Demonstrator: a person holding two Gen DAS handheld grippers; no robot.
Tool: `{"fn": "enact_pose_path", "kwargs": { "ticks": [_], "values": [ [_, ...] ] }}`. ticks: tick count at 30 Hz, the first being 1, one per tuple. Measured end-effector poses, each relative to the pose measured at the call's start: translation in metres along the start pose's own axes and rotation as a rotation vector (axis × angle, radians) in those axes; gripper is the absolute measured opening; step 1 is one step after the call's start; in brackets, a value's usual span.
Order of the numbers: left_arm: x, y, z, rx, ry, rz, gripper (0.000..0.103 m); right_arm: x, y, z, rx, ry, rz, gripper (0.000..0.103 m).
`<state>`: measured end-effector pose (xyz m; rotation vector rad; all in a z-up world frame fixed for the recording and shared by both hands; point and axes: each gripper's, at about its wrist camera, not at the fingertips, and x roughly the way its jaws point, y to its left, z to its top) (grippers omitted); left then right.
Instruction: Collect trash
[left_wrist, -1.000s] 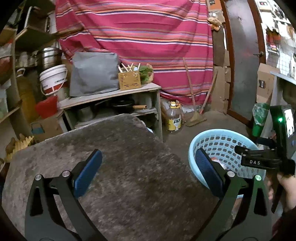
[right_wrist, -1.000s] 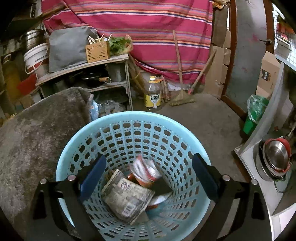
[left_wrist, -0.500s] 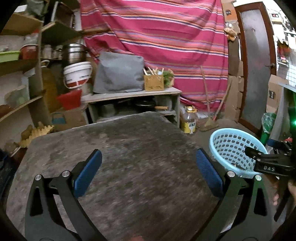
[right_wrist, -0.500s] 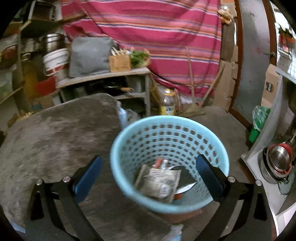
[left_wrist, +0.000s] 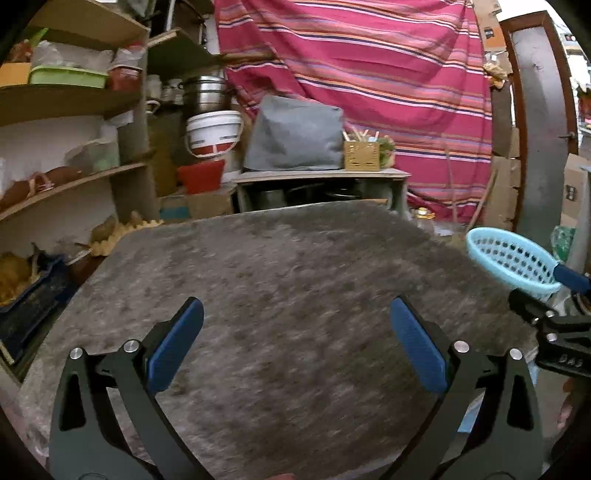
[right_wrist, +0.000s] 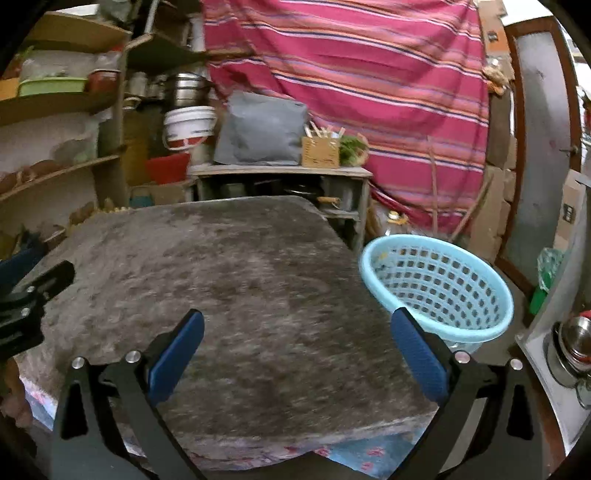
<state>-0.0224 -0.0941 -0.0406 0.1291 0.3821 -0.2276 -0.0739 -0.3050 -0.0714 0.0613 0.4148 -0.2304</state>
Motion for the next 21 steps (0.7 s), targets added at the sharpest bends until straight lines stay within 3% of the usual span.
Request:
{"fn": "enact_pose_path", "kwargs": {
  "ticks": [3, 7, 21],
  "values": [
    [-0.006, 0.014, -0.01, -0.007, -0.009, 0.038, 0.098, -0.004, 0.01, 0.002, -0.007, -0.023, -0.004, 0.099],
    [-0.009, 0.029, -0.015, -0.032, 0.001, 0.035, 0.098, -0.008, 0.019, -0.001, -0.027, -0.03, -0.013, 0.099],
    [-0.033, 0.032, -0.019, -0.031, -0.048, 0.043, 0.098, -0.024, 0.039, -0.005, -0.08, -0.071, -0.01, 0.099]
  ]
}}
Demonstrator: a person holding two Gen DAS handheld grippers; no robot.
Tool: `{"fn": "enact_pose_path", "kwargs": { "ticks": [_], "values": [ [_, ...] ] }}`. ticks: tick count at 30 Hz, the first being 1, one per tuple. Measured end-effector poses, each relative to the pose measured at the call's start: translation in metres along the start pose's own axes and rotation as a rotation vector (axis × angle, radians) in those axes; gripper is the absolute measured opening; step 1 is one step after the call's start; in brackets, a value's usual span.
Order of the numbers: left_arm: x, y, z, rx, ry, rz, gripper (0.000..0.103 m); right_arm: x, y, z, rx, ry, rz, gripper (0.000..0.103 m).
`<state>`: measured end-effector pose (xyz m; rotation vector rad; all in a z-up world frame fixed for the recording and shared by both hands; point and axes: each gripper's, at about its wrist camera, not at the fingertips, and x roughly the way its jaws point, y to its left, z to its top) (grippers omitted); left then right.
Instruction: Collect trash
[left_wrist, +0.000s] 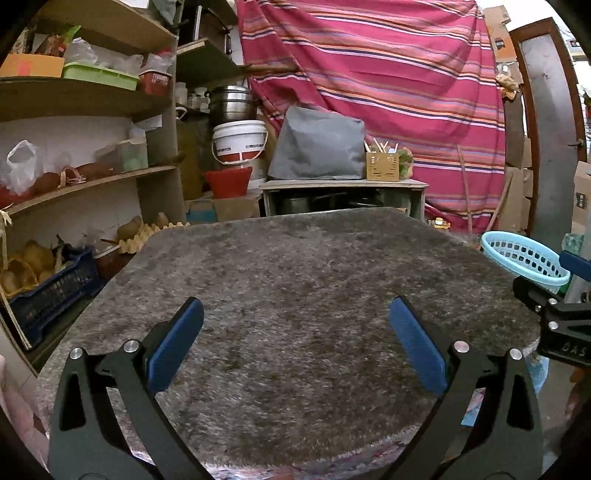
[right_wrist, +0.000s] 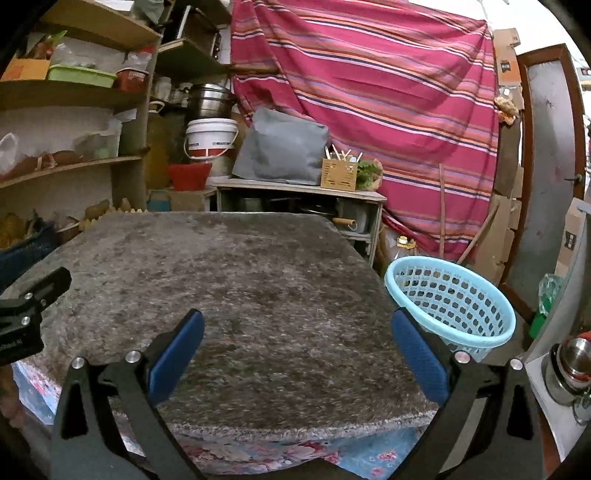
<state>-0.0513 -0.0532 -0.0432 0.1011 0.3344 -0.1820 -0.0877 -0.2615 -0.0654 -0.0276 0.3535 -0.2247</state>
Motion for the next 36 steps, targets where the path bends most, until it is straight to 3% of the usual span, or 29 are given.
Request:
{"fn": "enact_pose_path", "kwargs": {
  "ticks": [16, 36],
  "values": [
    [0.0041, -0.0005, 0.0001, -0.021, 0.009, -0.03, 0.098, -0.0014, -0.0064, 0.0001, 0.027, -0.006, -0.005, 0.099],
    [0.003, -0.0011, -0.0002, -0.027, -0.006, 0.0, 0.098, -0.0012, -0.003, 0.0025, 0.022, -0.01, 0.006, 0.099]
  ]
}}
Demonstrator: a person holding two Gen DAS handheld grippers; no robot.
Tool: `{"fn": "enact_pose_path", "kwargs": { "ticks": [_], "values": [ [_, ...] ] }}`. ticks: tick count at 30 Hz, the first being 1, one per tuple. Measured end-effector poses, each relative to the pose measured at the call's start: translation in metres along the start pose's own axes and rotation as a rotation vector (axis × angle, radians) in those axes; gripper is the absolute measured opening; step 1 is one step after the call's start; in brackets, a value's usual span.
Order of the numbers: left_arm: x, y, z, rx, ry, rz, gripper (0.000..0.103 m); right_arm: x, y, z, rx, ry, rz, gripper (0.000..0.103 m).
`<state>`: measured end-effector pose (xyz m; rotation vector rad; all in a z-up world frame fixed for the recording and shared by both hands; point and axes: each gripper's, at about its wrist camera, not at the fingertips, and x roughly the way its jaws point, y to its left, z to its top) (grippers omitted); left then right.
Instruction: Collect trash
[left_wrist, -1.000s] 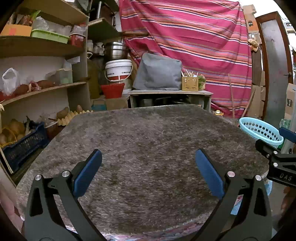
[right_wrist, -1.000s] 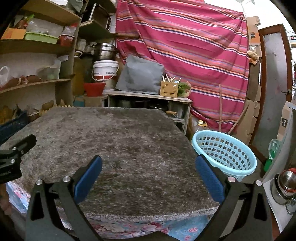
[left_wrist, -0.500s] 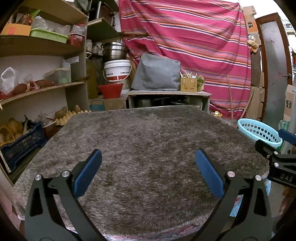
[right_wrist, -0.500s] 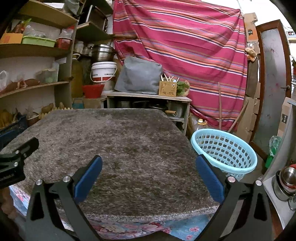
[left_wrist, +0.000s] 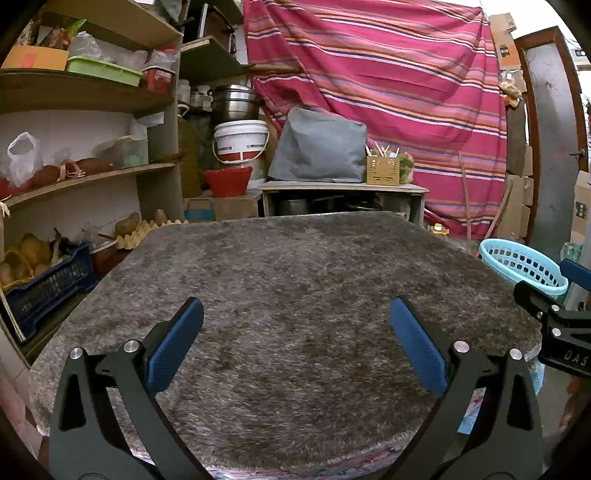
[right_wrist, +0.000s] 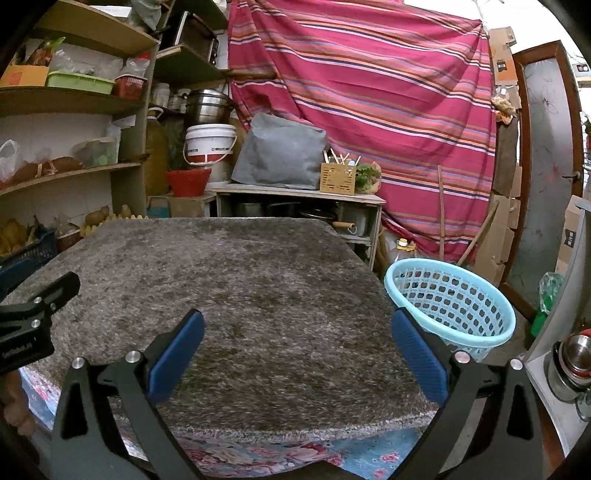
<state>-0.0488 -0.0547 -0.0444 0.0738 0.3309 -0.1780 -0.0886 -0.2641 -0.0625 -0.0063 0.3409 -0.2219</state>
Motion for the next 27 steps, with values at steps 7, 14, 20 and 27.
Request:
{"fn": "enact_pose_path", "kwargs": {
  "ticks": [7, 14, 20, 27],
  "values": [
    [-0.0001, 0.0004, 0.0007, 0.001, -0.003, 0.005, 0.098, -0.0001, 0.0, -0.0002, -0.001, -0.001, 0.0, 0.099],
    [-0.0018, -0.0011, 0.0008, 0.007, -0.011, 0.01, 0.098, 0.0002, 0.0007, -0.0003, -0.001, 0.0, -0.001, 0.099],
    [-0.0032, -0.0005, 0.0009, 0.007, -0.012, 0.012, 0.098, 0.0002, 0.0014, -0.0003, 0.0, -0.002, -0.001, 0.099],
    [-0.0036, -0.0009, 0.0007, 0.009, -0.012, 0.01, 0.098, 0.0003, 0.0016, -0.0006, -0.002, -0.001, -0.001, 0.099]
  ]
}}
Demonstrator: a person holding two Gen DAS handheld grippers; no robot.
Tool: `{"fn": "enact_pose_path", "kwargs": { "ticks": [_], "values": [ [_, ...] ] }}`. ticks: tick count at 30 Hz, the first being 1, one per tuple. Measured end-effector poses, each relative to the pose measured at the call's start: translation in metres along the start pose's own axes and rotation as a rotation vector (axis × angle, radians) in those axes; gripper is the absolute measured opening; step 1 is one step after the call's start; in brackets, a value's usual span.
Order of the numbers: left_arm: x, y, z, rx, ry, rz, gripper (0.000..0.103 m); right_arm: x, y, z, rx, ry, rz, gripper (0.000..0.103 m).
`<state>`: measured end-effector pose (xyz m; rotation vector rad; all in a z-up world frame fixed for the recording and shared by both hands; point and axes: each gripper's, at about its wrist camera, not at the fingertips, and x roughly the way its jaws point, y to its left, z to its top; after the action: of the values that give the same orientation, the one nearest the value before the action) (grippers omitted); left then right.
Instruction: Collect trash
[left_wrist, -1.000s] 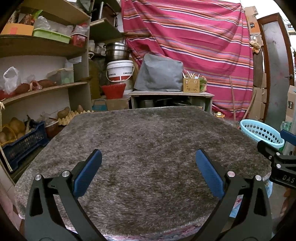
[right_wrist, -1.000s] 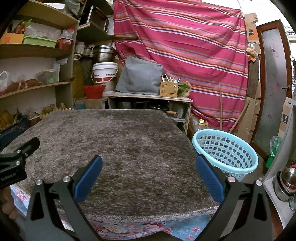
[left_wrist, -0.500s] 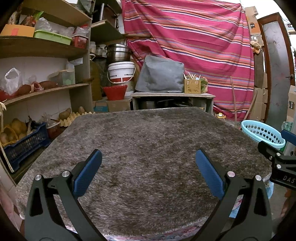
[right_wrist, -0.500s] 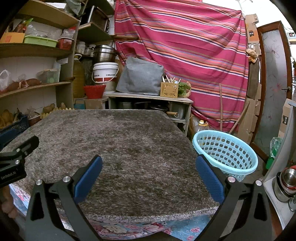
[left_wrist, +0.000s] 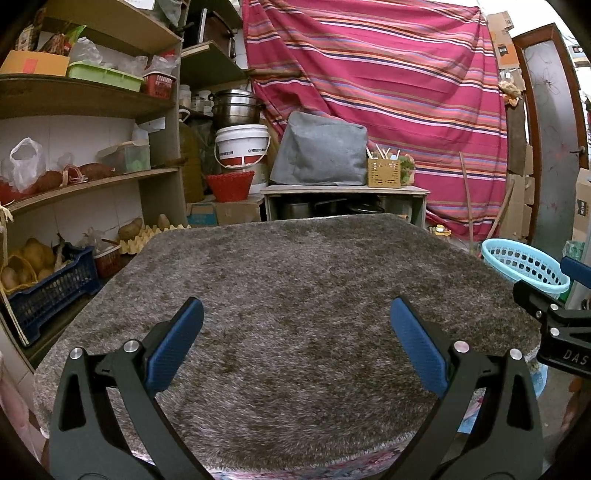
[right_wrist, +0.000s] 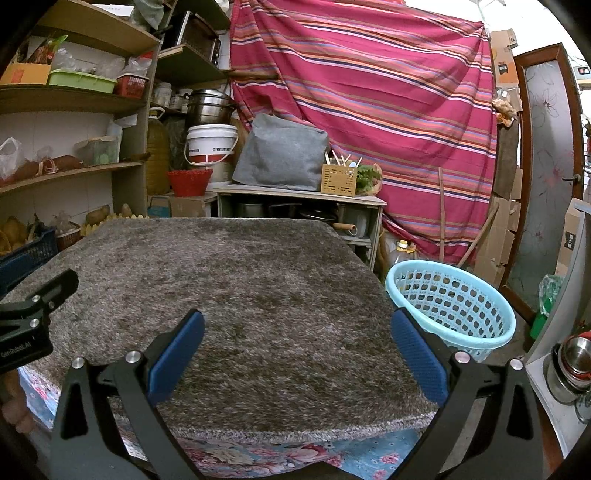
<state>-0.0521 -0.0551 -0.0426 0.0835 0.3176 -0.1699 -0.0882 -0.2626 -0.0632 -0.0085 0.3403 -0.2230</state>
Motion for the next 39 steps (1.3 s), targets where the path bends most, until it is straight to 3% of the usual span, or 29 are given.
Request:
{"fn": "enact_pose_path", "kwargs": {
  "ticks": [39],
  "values": [
    [-0.0013, 0.0034, 0.0004, 0.009, -0.003, -0.004, 0.098, -0.0008, -0.0001, -0.001, -0.003, -0.001, 0.001, 0.099]
  ]
}}
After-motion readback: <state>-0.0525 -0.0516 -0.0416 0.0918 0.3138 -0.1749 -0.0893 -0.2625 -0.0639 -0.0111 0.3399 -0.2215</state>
